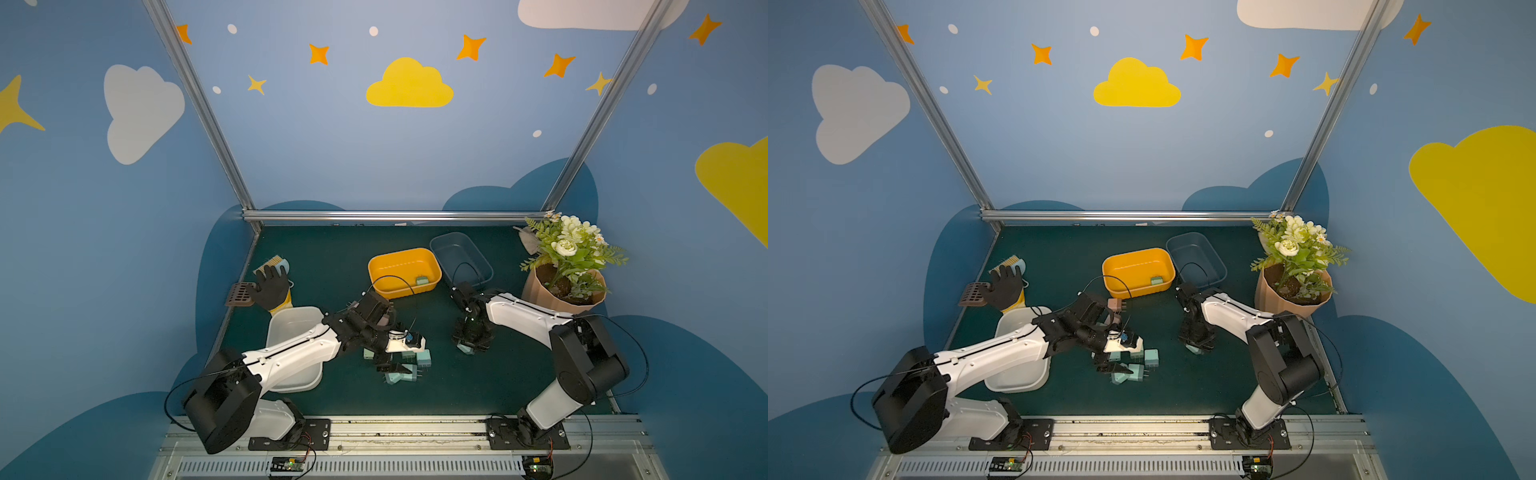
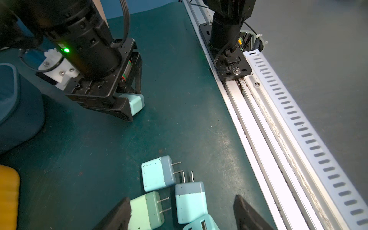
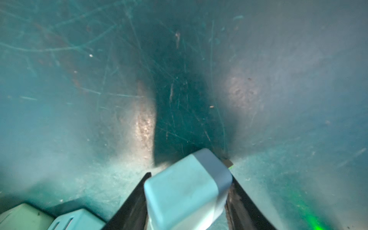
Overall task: Place the plugs by color into the storage box
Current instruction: Pick up the plug from the center of the board.
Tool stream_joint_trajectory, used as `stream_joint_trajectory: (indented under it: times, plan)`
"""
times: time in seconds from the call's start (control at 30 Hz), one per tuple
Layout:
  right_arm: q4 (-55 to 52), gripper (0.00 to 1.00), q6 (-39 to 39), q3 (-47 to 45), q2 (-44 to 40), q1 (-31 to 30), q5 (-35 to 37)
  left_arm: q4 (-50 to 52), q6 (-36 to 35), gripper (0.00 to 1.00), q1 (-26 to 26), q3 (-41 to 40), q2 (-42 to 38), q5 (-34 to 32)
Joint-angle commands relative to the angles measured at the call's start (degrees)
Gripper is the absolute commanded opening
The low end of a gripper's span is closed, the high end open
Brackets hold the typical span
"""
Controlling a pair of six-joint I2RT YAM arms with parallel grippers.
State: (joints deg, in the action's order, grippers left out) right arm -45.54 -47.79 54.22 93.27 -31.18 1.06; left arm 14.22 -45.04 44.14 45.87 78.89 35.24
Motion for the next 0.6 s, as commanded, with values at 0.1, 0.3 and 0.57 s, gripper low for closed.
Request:
stream_joint_trajectory:
  times: [0.1, 0.3, 0.57]
  plan:
    - [-0.5, 0.48, 2.0, 0.2, -2.6, -0.6, 2.2, 1.5, -0.5, 0.81, 0.9, 1.1, 0.4, 0.5]
    - [-2.5, 0.39, 4.5, 0.7, -4.9, -1.4, 4.6, -5.6, 3.4, 0.8, 1.0, -0.8, -1.7, 0.7]
    - [-12.2, 0.33, 15.3, 13.5, -6.0, 0.0, 6.9, -11.8, 8.1, 0.76, 1.0, 6.4, 1.2, -10.3]
